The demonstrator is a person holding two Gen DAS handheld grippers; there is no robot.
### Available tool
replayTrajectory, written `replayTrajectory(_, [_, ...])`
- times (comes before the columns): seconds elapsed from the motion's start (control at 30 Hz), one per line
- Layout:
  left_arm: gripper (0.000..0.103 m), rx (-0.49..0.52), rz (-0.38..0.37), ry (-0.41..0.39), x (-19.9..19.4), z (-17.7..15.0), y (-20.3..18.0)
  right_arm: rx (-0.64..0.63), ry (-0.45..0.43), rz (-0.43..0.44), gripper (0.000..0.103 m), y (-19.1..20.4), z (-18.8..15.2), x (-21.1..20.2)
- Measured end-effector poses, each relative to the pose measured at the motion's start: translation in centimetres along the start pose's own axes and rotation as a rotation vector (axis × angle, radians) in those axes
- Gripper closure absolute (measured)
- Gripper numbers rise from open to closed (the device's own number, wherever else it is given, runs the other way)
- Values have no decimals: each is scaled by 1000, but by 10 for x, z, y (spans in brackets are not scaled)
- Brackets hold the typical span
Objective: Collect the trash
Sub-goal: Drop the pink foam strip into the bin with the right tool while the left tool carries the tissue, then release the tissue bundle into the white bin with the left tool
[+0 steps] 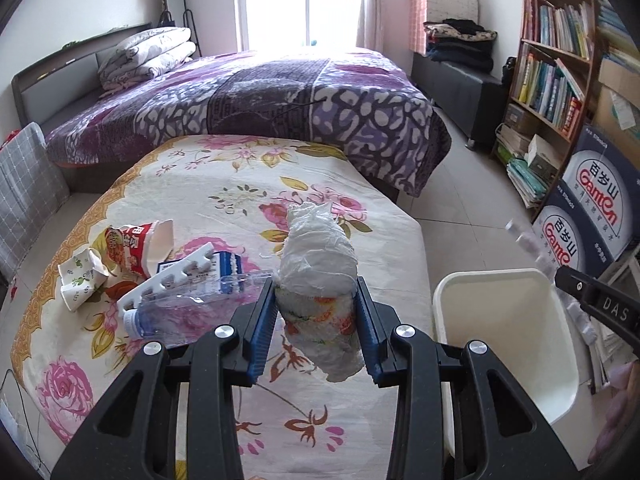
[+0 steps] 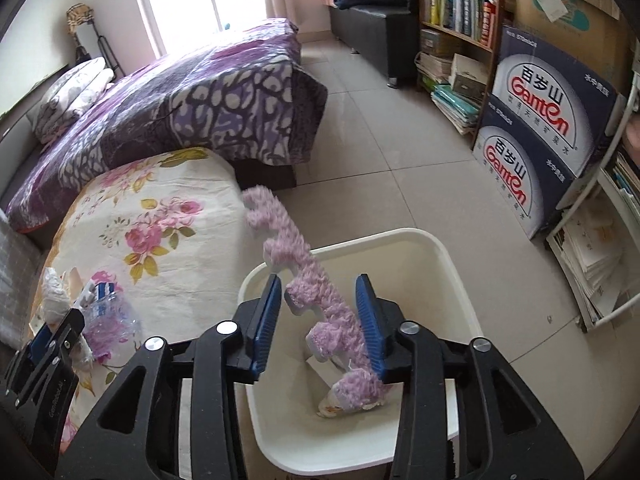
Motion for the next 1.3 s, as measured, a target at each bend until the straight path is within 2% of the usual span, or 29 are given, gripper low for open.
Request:
replayTrajectory(0.17, [65,28,-68,19,4,-4,-27,64,-20,-51,38,-29,7,-3])
replayTrajectory(0.33, [65,53,-148,46,8,-9,-56,127,-34,-77,31,-56,13,-6])
replayTrajectory(0.67, [65,64,-332,147,20,-23,-114,218,-43,-133,28,-103,17,-9])
replayTrajectory(0.83, [64,43,-436,202,25,-30,-135,248,-43,-143,26,-115,18,-11])
replayTrajectory(0.87, [62,39,-457,209,25,-31,-137,253,-43,-143,26,-117,18,-11])
replayTrajectory(0.9, [52,35,-470,214,25,-32,-139,258,-43,-142,26,-117,19,-11])
replayTrajectory(0.93, [43,31,-480,215,24,-32,-140,261,-42,-141,26,-117,19,-11])
replayTrajectory(1.0, [38,35,-479,206,22,-32,-140,263,-42,-135,24,-116,20,-11])
replayTrajectory(1.3, [37,74,-390,192,25,-28,-115,240,-42,-115,19,-98,19,-9])
Point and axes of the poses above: each gripper's, at about its wrist camera, not at the fingertips, and x roughly the way its jaws point, y to its left, z to its top, the point moved 3 cm from there along x, roughly the way its jaws point, and after that the axes turned 13 degrees about -y, right-handed, at the moved point
